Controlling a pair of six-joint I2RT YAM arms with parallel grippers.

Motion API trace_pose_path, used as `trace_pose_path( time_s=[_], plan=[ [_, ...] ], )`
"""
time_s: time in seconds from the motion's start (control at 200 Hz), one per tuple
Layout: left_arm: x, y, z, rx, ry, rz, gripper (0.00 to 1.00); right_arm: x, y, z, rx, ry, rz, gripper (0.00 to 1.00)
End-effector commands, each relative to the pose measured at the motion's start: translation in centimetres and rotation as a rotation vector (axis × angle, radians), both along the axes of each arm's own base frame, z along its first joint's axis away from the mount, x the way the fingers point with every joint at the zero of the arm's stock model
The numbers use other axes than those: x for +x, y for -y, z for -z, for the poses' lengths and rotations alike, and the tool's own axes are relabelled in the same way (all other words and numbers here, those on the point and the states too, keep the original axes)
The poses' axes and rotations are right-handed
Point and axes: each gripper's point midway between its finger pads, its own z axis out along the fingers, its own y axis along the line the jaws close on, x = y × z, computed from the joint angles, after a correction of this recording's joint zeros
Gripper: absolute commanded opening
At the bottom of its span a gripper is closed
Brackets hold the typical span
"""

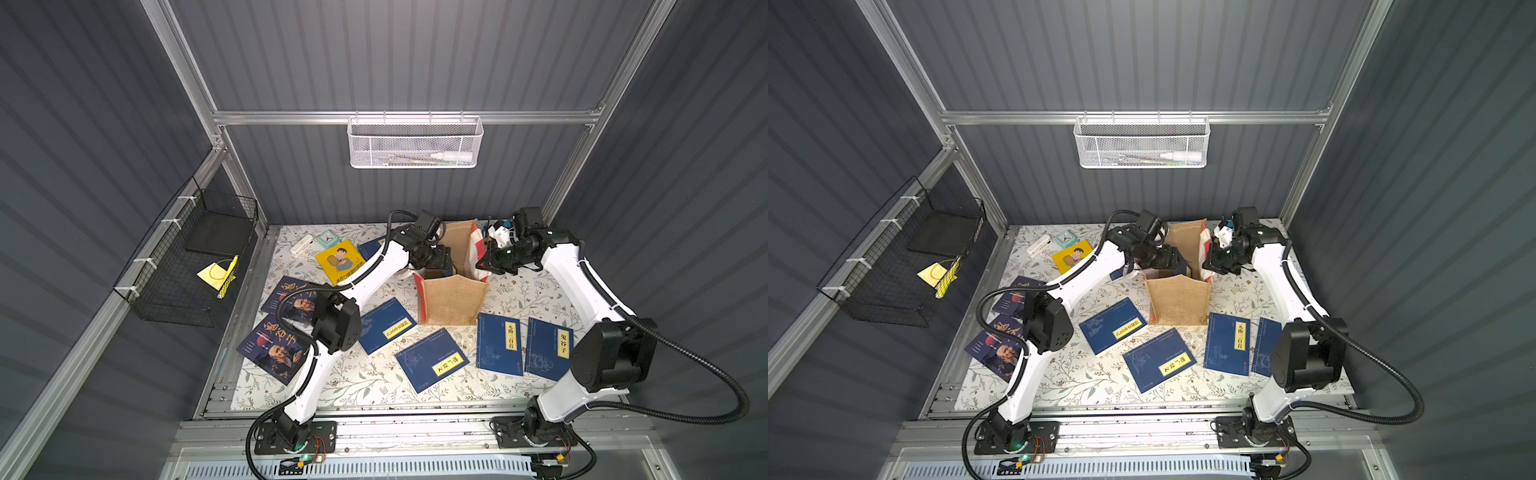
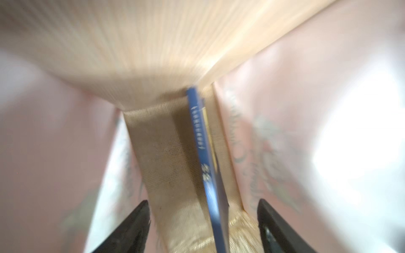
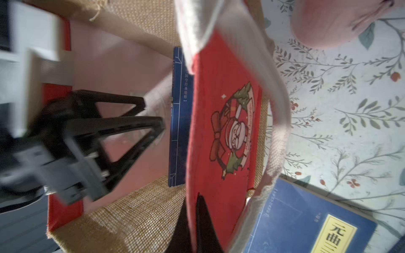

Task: Put the books into the canvas bag
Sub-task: Place the book in the canvas bag, then pick up the book from the center of the board.

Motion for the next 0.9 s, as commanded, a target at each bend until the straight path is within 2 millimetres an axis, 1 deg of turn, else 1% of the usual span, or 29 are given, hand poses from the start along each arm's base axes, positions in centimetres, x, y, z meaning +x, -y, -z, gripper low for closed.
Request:
trace_pose_path(
  time_s=[0.0, 0.035, 0.115, 0.19, 0.25, 0.305, 0.365, 0.445, 0.495, 0.54, 0.59, 0.64, 0.67, 0.705, 0.75, 0.78, 0.805, 0.846, 0.896],
  plan=[
    [-0.3, -2.8, -7.6, -0.011, 0.142, -0.024, 0.79, 0.0, 0.9, -0.4, -0.044, 0.001, -0.006, 0.0],
    [-0.4, -3.6, -8.7, -0.006, 0.171, -0.044, 0.79, 0.1, 0.8, -0.6, -0.043, 0.007, -0.011, 0.0],
    [-0.3, -5.8, -10.4, 0.041, 0.228, -0.111, 0.79, 0.5, 0.7, -1.0, -0.041, 0.021, -0.014, 0.01],
    [-0.1, -7.9, -10.6, 0.105, 0.263, -0.175, 0.79, 0.8, 0.8, -1.2, -0.041, 0.025, -0.01, 0.01],
    [-0.2, -8.5, -9.7, 0.128, 0.254, -0.185, 0.79, 1.1, 0.7, -1.4, -0.038, 0.032, -0.006, 0.02],
    [-0.4, -8.3, -8.3, 0.125, 0.218, -0.175, 0.77, 1.5, 0.6, -1.8, -0.033, 0.04, -0.003, 0.02],
    [-0.7, -7.3, -6.4, 0.104, 0.167, -0.144, 0.73, 2.0, 0.4, -2.0, -0.022, 0.047, -0.001, 0.02],
    [-1.1, -5.6, -4.1, 0.047, 0.094, -0.105, 0.64, 2.8, -0.1, -2.6, -0.002, 0.066, -0.005, 0.03],
    [-1.2, -4.6, -3.1, 0.009, 0.06, -0.089, 0.56, 3.3, -0.6, -2.9, 0.008, 0.077, -0.015, 0.04],
    [-1.2, -4.2, -2.4, -0.002, 0.046, -0.087, 0.5, 3.8, -1.4, -3.2, 0.01, 0.087, -0.034, 0.04],
    [-0.9, -4.3, -2.0, 0.006, 0.051, -0.096, 0.44, 4.1, -2.2, -3.5, 0.004, 0.099, -0.058, 0.1],
    [-0.5, -4.6, -2.0, 0.023, 0.071, -0.109, 0.37, 4.5, -2.8, -3.6, -0.01, 0.1, -0.068, 0.16],
    [-0.2, -4.9, -2.1, 0.039, 0.088, -0.12, 0.35, 4.7, -2.8, -3.7, -0.024, 0.101, -0.065, 0.26],
    [0.2, -5.2, -2.5, 0.051, 0.109, -0.129, 0.34, 5.0, -2.7, -3.8, -0.043, 0.099, -0.057, 0.4],
    [0.5, -5.5, -2.8, 0.062, 0.128, -0.139, 0.34, 5.3, -2.4, -4.0, -0.07, 0.098, -0.039, 0.47],
    [0.7, -5.7, -3.0, 0.07, 0.135, -0.146, 0.37, 5.4, -2.0, -4.2, -0.088, 0.097, -0.024, 0.5],
    [0.9, -5.9, -3.1, 0.076, 0.142, -0.152, 0.43, 5.6, -1.2, -4.3, -0.131, 0.097, 0.009, 0.53],
    [0.9, -6.2, -3.3, 0.086, 0.149, -0.159, 0.52, 5.7, -0.5, -4.6, -0.167, 0.1, 0.038, 0.58],
    [1.0, -6.4, -3.6, 0.093, 0.157, -0.164, 0.57, 5.5, 0.1, -5.2, -0.189, 0.107, 0.063, 0.62]
  ],
)
